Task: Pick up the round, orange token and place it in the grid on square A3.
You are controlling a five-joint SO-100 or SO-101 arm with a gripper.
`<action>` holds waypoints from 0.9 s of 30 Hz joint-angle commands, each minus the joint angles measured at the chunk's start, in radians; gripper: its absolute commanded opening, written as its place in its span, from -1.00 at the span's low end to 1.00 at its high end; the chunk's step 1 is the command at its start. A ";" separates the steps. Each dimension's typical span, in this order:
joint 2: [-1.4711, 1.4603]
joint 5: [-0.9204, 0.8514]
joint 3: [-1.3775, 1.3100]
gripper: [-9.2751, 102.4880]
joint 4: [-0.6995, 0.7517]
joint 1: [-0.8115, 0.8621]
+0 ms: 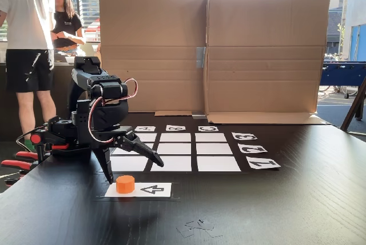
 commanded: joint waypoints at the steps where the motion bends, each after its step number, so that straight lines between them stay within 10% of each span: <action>1: 0.005 -0.012 -0.043 0.11 0.005 -0.009; 4: -0.002 -0.017 -0.052 -0.25 0.003 -0.009; 6: -0.002 -0.018 -0.063 -0.85 -0.009 -0.015; 27: 0.124 -0.278 -0.003 -0.85 -0.078 0.009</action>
